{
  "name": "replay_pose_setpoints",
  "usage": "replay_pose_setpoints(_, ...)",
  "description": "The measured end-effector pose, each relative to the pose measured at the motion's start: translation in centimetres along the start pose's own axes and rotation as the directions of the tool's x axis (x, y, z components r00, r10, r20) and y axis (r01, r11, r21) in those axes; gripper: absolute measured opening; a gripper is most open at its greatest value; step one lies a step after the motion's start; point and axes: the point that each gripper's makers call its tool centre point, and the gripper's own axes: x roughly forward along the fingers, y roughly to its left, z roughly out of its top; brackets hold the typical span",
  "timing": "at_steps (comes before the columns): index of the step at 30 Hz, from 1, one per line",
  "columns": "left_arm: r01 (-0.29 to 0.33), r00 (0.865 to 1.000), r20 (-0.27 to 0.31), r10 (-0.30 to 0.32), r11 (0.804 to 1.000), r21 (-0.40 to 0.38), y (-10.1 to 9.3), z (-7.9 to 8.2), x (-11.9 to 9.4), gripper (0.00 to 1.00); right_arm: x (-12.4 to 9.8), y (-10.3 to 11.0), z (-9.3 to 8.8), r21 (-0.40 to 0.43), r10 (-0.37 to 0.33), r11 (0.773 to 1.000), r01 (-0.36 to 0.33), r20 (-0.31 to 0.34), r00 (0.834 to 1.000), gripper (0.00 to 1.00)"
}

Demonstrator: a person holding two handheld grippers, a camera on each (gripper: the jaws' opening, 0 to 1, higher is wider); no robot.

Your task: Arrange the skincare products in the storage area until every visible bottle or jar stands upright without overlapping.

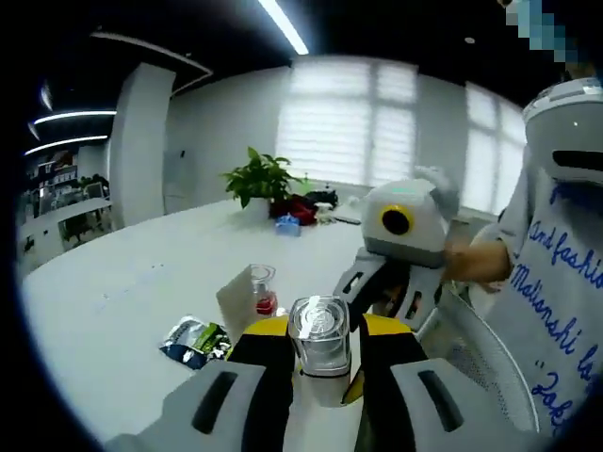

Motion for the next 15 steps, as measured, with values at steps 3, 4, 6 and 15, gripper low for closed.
replay_pose_setpoints(3,-0.092,0.996,0.008,0.092,0.995,-0.039,1.1,-0.1,0.0,0.22,0.2,-0.2,0.0,-0.017,-0.043,0.999,0.043,-0.012,0.999,0.21)
replay_pose_setpoints(4,-0.130,0.991,0.028,0.132,0.990,-0.060,1.5,0.1,0.0,0.23,0.2,-0.5,-0.2,-0.036,-0.074,0.997,0.073,-0.030,0.997,0.21)
replay_pose_setpoints(6,-0.167,0.983,0.052,0.175,0.977,-0.136,1.8,0.2,-0.2,0.22,0.3,-1.0,-0.5,-0.057,-0.113,0.992,0.111,-0.047,0.992,0.21)
replay_pose_setpoints(15,-0.297,0.932,0.115,0.345,0.904,-0.306,2.7,-0.3,-0.5,0.23,0.5,-2.0,-0.5,-0.116,-0.230,0.968,0.222,-0.061,0.971,0.21)
